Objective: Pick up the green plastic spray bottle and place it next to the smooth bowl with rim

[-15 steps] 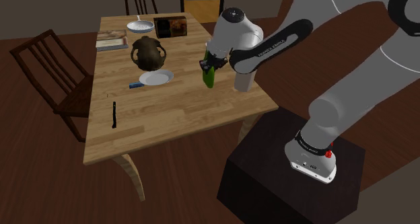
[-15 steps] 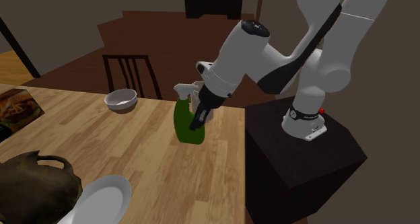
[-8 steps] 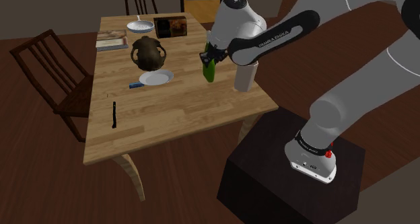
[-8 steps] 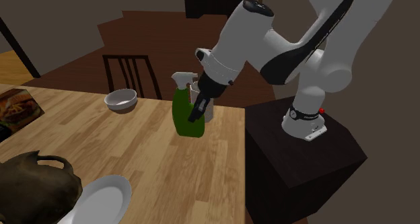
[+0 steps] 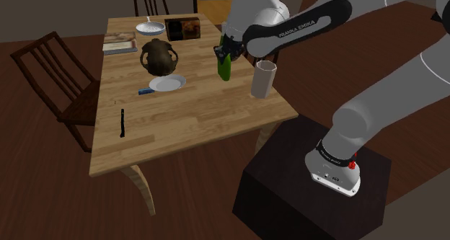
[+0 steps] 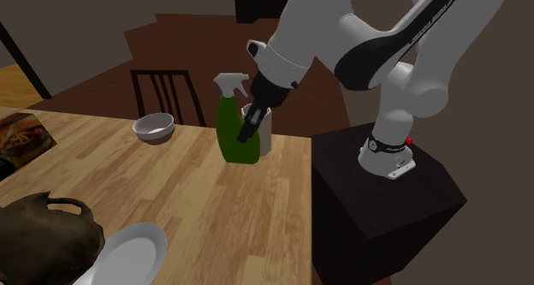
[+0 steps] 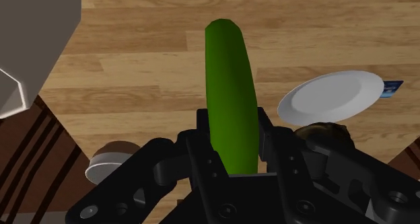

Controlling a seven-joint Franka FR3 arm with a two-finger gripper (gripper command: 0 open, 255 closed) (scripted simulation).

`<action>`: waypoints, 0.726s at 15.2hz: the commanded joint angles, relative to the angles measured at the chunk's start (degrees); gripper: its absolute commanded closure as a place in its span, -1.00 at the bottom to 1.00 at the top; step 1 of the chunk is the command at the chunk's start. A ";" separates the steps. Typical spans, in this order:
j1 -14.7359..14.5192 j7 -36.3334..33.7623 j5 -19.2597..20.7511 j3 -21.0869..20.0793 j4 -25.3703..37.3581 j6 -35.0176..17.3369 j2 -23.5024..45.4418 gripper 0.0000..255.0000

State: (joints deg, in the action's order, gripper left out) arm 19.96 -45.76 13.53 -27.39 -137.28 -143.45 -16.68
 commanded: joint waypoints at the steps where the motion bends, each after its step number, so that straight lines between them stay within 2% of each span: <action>1: -0.38 0.94 -0.86 0.42 0.90 1.49 -0.70 1.00; 11: -1.60 4.54 -3.77 2.06 6.25 9.00 -3.26 1.00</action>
State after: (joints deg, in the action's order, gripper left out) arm 18.44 -41.54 9.99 -25.48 -131.65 -135.25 -19.75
